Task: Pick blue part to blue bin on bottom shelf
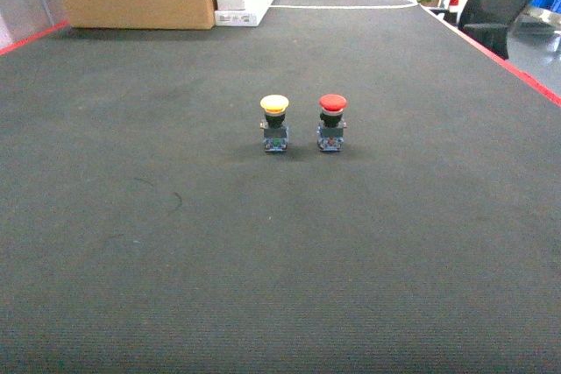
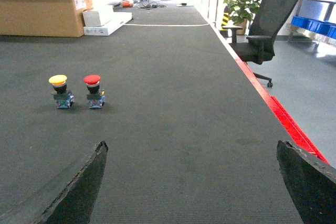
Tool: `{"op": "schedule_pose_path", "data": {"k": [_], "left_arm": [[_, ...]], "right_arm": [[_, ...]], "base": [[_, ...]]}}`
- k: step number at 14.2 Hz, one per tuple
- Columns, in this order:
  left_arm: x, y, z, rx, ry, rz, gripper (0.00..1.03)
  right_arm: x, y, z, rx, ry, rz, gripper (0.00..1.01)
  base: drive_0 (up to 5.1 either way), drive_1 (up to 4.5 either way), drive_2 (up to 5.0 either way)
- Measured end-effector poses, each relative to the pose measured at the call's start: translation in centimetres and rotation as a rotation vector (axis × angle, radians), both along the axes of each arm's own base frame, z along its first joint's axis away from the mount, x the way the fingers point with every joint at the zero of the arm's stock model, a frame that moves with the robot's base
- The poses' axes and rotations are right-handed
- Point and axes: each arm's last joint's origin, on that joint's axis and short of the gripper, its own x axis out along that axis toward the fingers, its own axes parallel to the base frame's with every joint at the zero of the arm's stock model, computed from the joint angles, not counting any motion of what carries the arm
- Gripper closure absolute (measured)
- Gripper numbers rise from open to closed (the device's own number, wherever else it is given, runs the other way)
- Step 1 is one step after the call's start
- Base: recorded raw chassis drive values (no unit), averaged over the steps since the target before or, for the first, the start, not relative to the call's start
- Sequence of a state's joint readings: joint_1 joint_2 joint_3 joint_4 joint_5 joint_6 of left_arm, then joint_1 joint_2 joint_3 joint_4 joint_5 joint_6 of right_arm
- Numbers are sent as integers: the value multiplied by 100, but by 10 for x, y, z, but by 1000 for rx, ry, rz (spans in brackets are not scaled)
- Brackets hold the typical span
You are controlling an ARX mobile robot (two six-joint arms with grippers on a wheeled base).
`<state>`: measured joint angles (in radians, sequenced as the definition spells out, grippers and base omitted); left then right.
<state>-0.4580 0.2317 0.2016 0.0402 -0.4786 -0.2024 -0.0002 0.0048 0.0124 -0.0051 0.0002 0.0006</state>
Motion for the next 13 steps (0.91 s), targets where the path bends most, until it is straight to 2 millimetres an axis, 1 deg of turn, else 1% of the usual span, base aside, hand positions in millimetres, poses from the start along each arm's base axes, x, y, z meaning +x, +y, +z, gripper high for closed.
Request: {"op": "schedule_pose_path", "data": {"k": [13], "left_arm": [[-1, 0, 0, 1, -4, 9, 59]], "right_arm": [[0, 0, 0, 0, 0, 0, 3]], "base": [[0, 0, 0]]}}
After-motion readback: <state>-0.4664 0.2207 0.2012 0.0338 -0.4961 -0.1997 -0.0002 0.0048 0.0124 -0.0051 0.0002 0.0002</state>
